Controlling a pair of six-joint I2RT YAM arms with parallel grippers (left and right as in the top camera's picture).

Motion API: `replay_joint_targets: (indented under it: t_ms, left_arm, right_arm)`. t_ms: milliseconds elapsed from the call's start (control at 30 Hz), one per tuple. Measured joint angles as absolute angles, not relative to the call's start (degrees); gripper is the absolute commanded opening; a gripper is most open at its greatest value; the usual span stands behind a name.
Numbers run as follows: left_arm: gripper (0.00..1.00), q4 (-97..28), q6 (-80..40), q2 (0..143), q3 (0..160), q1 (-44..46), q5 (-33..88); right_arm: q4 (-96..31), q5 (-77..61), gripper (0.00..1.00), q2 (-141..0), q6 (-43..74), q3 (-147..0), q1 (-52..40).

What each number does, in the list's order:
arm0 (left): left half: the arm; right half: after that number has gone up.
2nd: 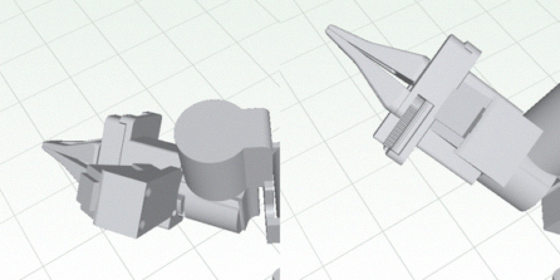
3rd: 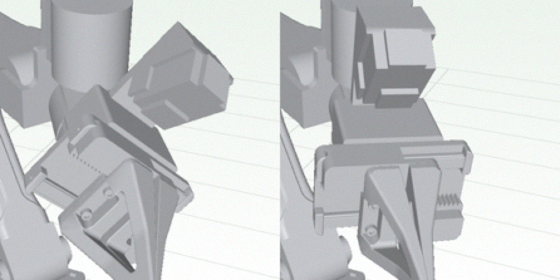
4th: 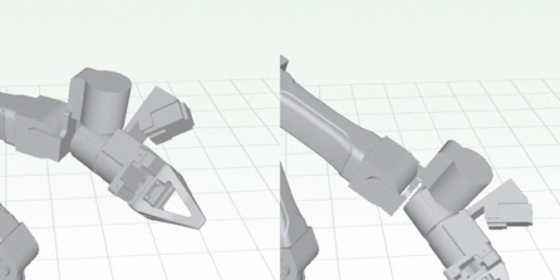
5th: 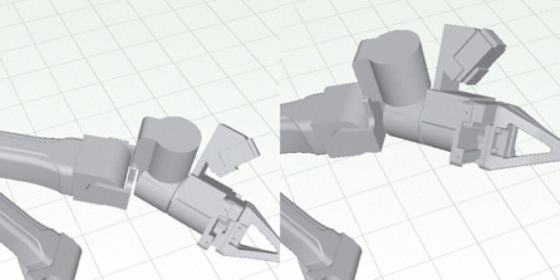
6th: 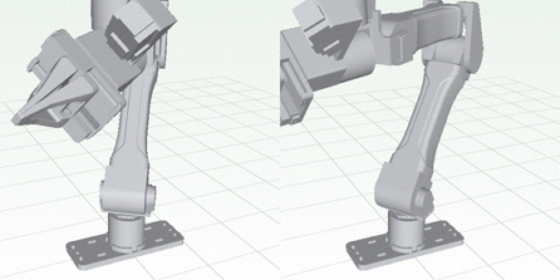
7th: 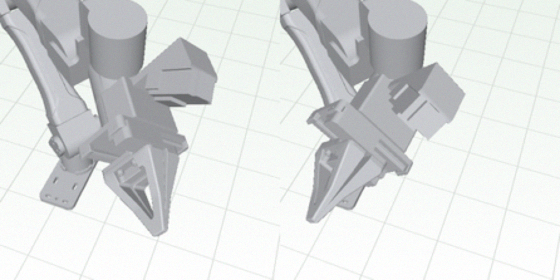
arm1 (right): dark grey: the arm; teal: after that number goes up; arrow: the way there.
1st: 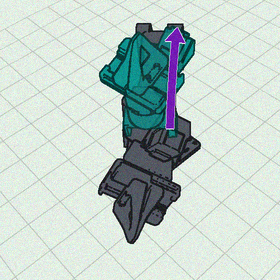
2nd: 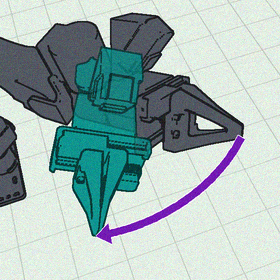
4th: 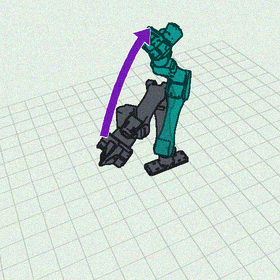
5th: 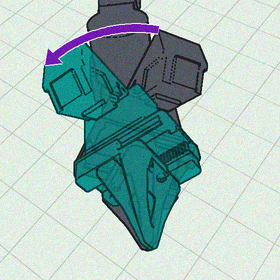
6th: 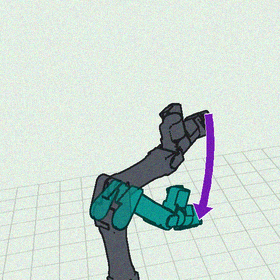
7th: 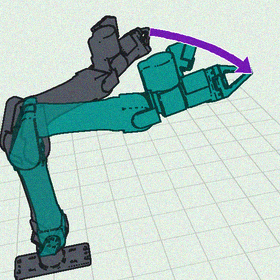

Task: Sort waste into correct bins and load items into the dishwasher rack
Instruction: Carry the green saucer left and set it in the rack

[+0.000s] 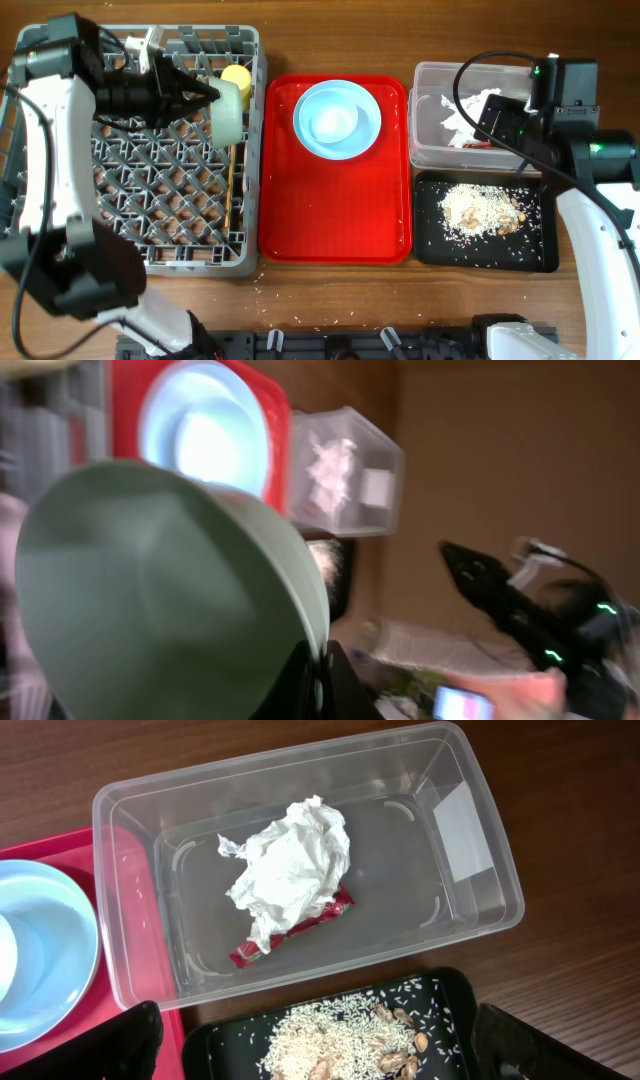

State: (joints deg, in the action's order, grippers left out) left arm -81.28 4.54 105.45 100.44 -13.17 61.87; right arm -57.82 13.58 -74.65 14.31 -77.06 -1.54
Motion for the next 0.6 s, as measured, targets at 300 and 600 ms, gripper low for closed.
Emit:
replay_joint_targets:
  t_ms: [300,600]
  left_arm:
    - [0.04,-85.56,21.43,118.63,100.4,-13.78,70.43]
    - [0.04,-79.44,22.26,120.7,98.91,-15.79,70.81]
  right_arm:
    - [-57.84,13.61,1.0,-74.65,14.31,-77.06,-1.54]
    - [-57.82,13.61,1.0,-74.65,14.31,-77.06,-1.54]
